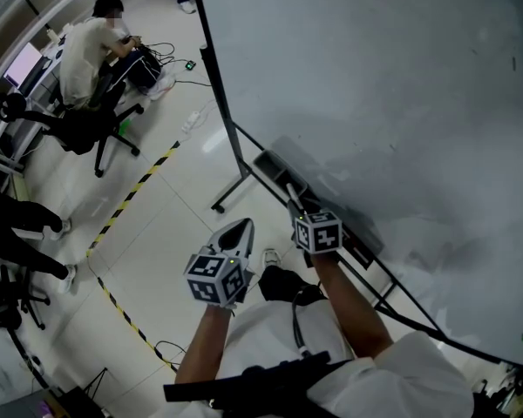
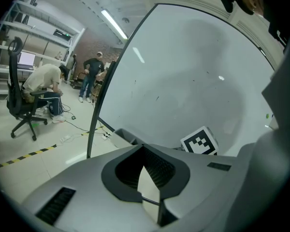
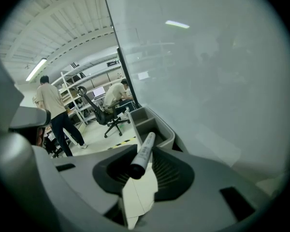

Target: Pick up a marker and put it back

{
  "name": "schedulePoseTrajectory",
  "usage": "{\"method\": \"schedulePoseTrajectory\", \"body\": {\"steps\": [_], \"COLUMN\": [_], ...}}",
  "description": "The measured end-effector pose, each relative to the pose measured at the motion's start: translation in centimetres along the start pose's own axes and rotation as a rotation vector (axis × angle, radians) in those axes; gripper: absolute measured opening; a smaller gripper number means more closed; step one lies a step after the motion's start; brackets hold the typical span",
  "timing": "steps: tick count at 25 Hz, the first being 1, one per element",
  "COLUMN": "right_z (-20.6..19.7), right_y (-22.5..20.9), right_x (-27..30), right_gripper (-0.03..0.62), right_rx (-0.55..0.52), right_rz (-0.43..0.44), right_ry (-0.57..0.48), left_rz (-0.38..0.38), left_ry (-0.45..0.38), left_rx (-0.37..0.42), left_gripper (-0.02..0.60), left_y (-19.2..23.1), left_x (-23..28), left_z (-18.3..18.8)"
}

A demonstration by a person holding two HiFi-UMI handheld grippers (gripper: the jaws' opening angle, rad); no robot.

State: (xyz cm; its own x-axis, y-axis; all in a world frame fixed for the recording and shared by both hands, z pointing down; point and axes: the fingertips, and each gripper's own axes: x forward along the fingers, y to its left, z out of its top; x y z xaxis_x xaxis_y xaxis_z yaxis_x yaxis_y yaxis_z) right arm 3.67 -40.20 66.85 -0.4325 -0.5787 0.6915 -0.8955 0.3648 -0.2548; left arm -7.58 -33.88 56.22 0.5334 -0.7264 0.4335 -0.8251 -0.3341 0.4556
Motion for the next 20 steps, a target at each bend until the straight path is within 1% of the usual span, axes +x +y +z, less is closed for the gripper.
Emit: {"method": "schedulePoseTrajectory", "body": {"steps": [6, 11, 16, 20], "right_z": [0.4, 1.3, 2.7, 3.8], "right_y": [-0.1, 0.1, 0.4, 1.3], "right_x": [-0.6, -1.9, -4.4, -7.5], "right_gripper": [0.089, 0.083, 0.083, 0.083], "right_rx": [-0.001, -0.015, -0.041, -0.052], "right_rz": [-0.01, -0.021, -0.037, -0.032], "right_ry": [-0.01, -0.047, -0.11, -0.178], "left_rz": [-0.006, -0.016, -0.023, -0.029], "left_ry": [-0.007, -0.021, -0.042, -0.064], "left_rx": [0.005, 0.017, 0.031, 0.048], "left_gripper": [-0.003, -0.003, -0.003, -0.003], "left_y": [-0.3, -1.0, -2.1, -3.3], "left_x": [-0.4, -1.1, -2.4, -3.9], "left_z": [0.2, 0.2, 0.0, -0.2]}}
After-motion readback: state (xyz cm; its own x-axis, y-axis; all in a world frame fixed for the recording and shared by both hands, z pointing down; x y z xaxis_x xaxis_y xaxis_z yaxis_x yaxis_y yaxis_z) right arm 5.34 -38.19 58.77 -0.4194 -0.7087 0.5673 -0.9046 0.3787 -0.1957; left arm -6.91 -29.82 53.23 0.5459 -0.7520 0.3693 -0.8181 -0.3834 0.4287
